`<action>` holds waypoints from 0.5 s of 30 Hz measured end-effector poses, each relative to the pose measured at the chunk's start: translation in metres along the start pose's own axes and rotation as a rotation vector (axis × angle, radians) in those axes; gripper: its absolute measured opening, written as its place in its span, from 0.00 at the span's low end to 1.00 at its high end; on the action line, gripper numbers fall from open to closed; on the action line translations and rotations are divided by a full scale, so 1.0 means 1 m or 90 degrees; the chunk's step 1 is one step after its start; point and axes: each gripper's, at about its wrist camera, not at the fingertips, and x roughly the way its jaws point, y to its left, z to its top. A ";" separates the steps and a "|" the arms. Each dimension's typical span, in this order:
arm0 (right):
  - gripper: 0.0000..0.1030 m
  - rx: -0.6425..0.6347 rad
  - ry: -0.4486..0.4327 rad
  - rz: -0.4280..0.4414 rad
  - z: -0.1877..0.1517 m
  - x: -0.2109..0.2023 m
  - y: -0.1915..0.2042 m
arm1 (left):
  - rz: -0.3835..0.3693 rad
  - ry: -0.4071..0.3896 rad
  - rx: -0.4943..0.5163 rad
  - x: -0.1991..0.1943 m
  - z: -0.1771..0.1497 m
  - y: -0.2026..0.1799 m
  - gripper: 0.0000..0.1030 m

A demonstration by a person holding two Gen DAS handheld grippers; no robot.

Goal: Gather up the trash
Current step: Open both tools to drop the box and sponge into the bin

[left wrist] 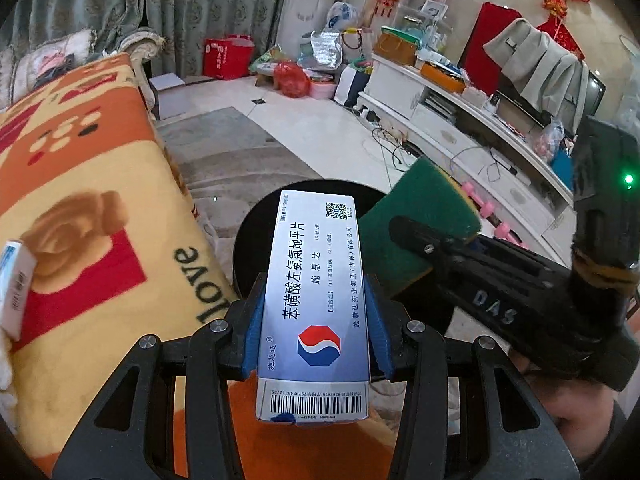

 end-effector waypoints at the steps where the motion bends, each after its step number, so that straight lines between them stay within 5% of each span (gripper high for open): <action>1: 0.22 0.007 0.004 0.000 0.000 0.002 -0.003 | 0.003 0.003 -0.006 0.004 -0.002 0.002 0.43; 5: 0.29 0.040 0.008 0.003 0.002 0.006 -0.012 | 0.005 0.013 -0.018 0.011 -0.007 0.010 0.47; 7: 0.41 0.050 0.004 0.006 0.001 0.006 -0.014 | 0.009 0.008 -0.023 0.010 -0.008 0.013 0.61; 15: 0.42 0.060 -0.018 -0.010 0.005 0.002 -0.012 | 0.009 -0.008 -0.036 -0.008 -0.013 0.018 0.61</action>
